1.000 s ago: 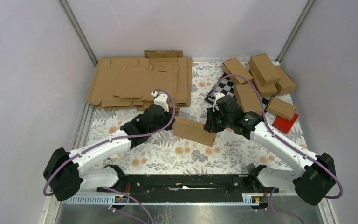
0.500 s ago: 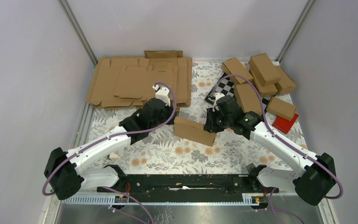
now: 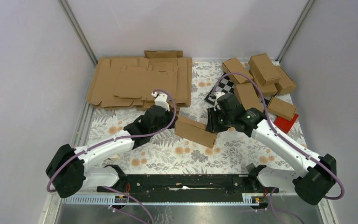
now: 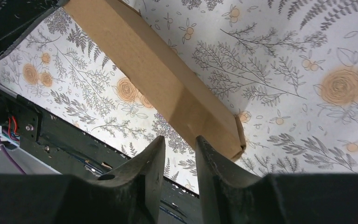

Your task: Fold the paper box

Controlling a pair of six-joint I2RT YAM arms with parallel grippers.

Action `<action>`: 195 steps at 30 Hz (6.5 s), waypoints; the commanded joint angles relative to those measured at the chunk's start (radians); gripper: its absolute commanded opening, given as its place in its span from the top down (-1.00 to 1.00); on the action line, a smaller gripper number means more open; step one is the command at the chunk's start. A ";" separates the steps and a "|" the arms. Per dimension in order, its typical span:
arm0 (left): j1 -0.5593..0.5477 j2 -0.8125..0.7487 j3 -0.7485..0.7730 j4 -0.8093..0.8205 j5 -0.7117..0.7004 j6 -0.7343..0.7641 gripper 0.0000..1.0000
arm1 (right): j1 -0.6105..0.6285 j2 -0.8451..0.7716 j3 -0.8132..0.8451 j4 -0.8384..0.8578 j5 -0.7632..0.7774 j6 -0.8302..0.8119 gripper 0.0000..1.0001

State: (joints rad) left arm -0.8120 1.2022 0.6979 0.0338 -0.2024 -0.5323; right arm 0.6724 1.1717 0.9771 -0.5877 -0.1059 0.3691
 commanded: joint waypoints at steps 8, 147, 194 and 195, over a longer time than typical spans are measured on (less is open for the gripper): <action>-0.003 0.025 -0.021 -0.069 -0.010 0.007 1.00 | 0.008 -0.118 0.055 -0.202 0.154 0.007 0.99; -0.003 -0.403 -0.319 0.167 0.081 -0.034 0.30 | -0.332 1.171 0.911 0.751 1.146 -1.335 0.51; 0.098 -0.379 -0.529 0.695 -0.578 0.443 -0.98 | -0.228 -0.118 -0.492 1.135 0.741 -0.453 -0.99; 0.134 -0.382 -0.525 0.677 -0.544 0.440 -0.98 | -0.241 -0.121 -0.525 1.157 0.765 -0.452 -0.99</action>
State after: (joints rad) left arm -0.7761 0.7853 0.2169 0.4728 -0.6250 -0.2298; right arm 0.4702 1.0870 0.5419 0.3279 0.5407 -0.1246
